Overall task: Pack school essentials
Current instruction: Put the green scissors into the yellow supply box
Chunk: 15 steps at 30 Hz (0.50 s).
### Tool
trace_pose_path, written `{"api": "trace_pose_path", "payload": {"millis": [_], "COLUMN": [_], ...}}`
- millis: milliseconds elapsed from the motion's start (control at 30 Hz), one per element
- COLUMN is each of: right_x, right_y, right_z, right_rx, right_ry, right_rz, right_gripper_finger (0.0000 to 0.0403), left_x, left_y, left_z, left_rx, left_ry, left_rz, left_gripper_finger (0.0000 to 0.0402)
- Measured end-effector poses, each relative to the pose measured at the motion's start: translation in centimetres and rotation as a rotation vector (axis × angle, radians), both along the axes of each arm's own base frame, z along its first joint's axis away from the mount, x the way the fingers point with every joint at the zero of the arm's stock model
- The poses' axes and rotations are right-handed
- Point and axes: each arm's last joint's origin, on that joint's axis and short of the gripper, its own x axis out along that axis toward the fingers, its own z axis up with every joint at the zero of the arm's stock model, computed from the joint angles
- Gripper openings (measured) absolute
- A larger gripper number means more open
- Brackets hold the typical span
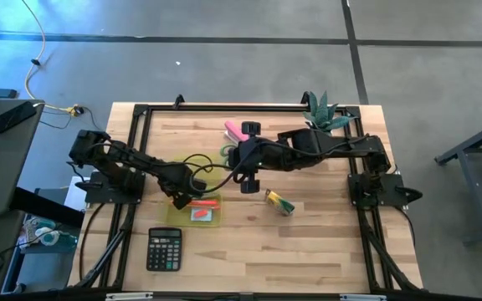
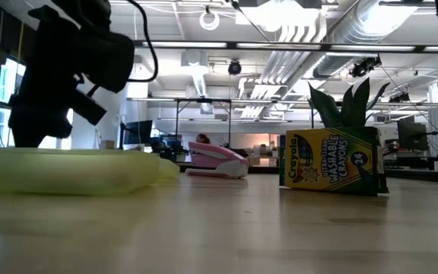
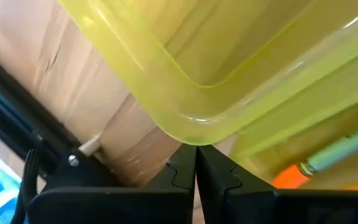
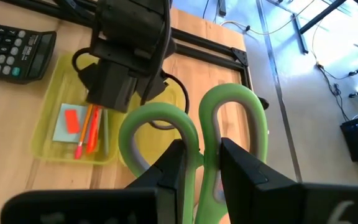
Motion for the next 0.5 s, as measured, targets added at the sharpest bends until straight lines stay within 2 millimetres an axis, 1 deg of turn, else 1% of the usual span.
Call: {"api": "trace_pose_path", "payload": {"millis": [300, 500], "right_x": [0.1, 0.1], "right_y": [-0.6, -0.6], "right_z": [0.0, 0.0], "right_rx": [0.0, 0.0], "right_ry": [0.0, 0.0], "right_rz": [-0.015, -0.015], "right_gripper_finger": [0.0057, 0.0057], "left_x": [2.5, 3.9], "left_y": [-0.8, -1.2], "left_z": [2.2, 2.6], "left_rx": [-0.008, -0.07], "left_ry": [-0.127, -0.234], "left_rz": [-0.057, -0.097], "left_gripper_finger": [0.0, 0.0]}}
